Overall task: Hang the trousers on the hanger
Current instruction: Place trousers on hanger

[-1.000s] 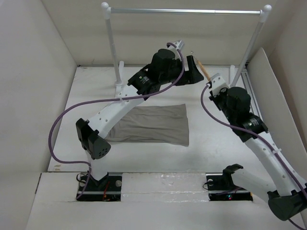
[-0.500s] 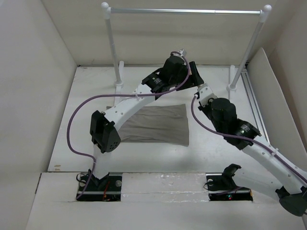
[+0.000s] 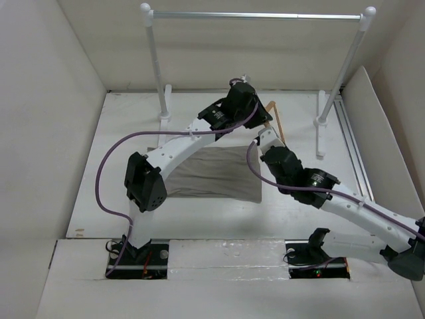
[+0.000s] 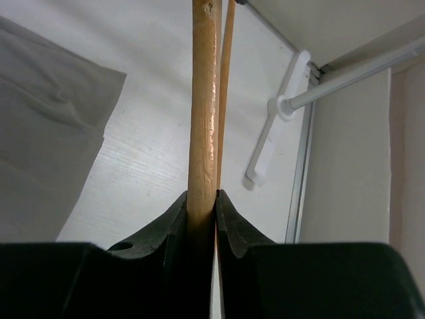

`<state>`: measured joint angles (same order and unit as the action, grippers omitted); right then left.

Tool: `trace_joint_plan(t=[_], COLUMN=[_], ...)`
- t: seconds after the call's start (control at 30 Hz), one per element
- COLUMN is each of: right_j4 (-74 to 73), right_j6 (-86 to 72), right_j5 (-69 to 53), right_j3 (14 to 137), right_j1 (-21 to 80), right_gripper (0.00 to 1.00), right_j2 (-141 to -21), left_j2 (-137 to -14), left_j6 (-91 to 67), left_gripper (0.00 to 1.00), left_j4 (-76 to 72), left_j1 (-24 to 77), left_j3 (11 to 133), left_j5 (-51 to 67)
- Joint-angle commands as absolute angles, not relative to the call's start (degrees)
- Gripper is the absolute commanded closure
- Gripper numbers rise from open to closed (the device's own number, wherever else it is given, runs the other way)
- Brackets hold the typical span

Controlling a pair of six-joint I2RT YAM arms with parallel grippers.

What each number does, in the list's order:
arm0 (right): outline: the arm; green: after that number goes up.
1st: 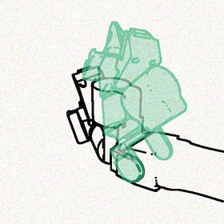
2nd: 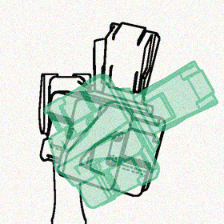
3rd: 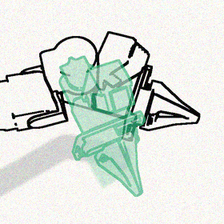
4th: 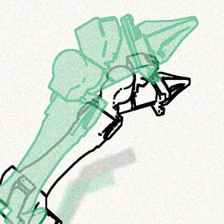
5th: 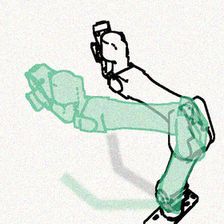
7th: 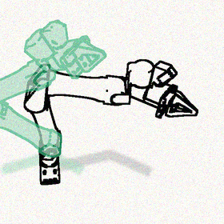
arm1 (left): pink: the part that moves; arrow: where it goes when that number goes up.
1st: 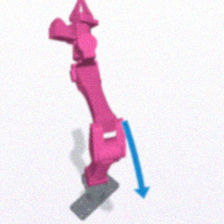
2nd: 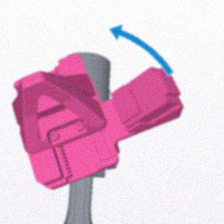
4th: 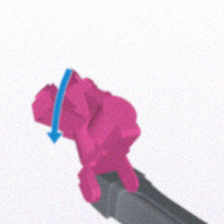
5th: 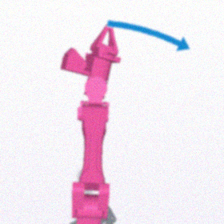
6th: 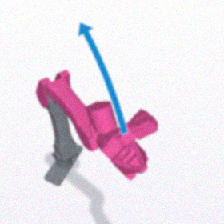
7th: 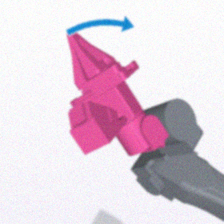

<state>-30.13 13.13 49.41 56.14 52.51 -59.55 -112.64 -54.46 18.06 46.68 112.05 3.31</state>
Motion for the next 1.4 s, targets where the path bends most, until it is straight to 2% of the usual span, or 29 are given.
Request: trace_joint_plan(t=[0.0,0.03,0.07,0.17,0.27,0.43,0.53,0.57,0.6,0.63,0.67,0.7,0.73,0.83,0.97,1.07,1.17,1.23,1.3,1.33,1.37], right_j4=[-33.8,-33.7,-34.0,-35.2,-35.9,-33.5,-30.9,-30.1,-28.8,-28.0,-27.3,-26.2,-25.1,-20.4,-14.5,-11.3,-2.4,-0.8,1.5,2.3,4.4], right_j6=[11.1,11.9,11.8,11.5,10.7,11.0,11.4,11.7,11.7,11.3,11.3,11.5,11.9,12.1,10.9,8.6,5.8,5.6,5.6,5.4,5.2], right_j5=[48.4,44.1,41.3,29.6,20.2,5.4,-4.7,-7.4,-9.4,-12.5,-14.0,-15.3,-17.7,-18.3,-21.7,-22.6,-25.6,-25.1,-23.9,-23.7,-23.8], right_j3=[57.5,57.0,56.7,54.9,51.8,47.5,45.2,44.4,42.8,41.9,41.3,41.1,41.6,42.9,43.5,40.4,37.9,38.1,38.6,38.6,38.3], right_j1=[52.3,51.3,50.7,48.0,45.2,37.6,32.6,31.5,30.5,28.6,27.6,26.8,26.1,25.0,23.7,21.7,18.7,18.7,18.7,18.2,18.2], right_gripper=[0.65,0.53,0.35,0.18,0.07,0.05,0.07,0.15,0.29,0.5,0.86,0.96,1.0,1.0,0.85,0.79,0.82,0.86,0.85,0.82,0.72], right_j2=[-56.3,-55.4,-54.2,-48.8,-41.9,-35.0,-35.2,-36.0,-36.7,-37.7,-40.8,-42.4,-44.0,-49.9,-57.7,-60.5,-65.4,-68.4,-72.5,-73.8,-75.9], left_j2=[-108.3,-108.1,-107.4,-106.0,-104.7,-104.3,-104.2,-104.1,-104.0,-103.9,-103.5,-103.1,-102.6,-101.0,-100.4,-101.9,-103.2,-104.1,-105.0,-105.4,-106.1], left_j6=[-48.2,-48.7,-49.5,-50.4,-52.2,-53.1,-53.6,-53.6,-53.5,-53.5,-53.4,-53.6,-53.7,-56.2,-58.0,-57.9,-59.1,-59.6,-59.7,-59.7,-59.8], left_gripper=[1.0,1.0,1.0,1.0,1.0,1.0,1.0,1.0,1.0,1.0,1.0,1.0,1.0,1.0,1.0,1.0,1.0,1.0,1.0,1.0,1.0], left_j4=[14.8,13.6,13.2,10.5,6.5,2.6,0.8,0.4,0.4,0.4,-1.0,-1.9,-2.3,-5.2,-8.4,-10.0,-14.1,-15.2,-15.7,-16.0,-16.3], left_j1=[46.7,46.1,46.1,46.1,46.1,46.1,46.1,46.1,46.1,46.1,46.1,46.7,46.7,47.8,48.3,48.3,48.3,48.3,48.3,48.3,48.3], left_j3=[109.2,108.1,105.8,100.5,94.4,88.3,84.5,82.5,81.8,80.7,79.9,79.2,78.1,73.5,67.7,66.1,63.8,63.5,62.9,62.7,62.2], left_j5=[6.8,7.5,8.3,8.9,9.8,9.8,9.8,9.8,9.5,9.0,9.0,8.9,8.8,7.3,0.6,-2.0,-2.6,-2.9,-3.2,-3.5,-3.5])
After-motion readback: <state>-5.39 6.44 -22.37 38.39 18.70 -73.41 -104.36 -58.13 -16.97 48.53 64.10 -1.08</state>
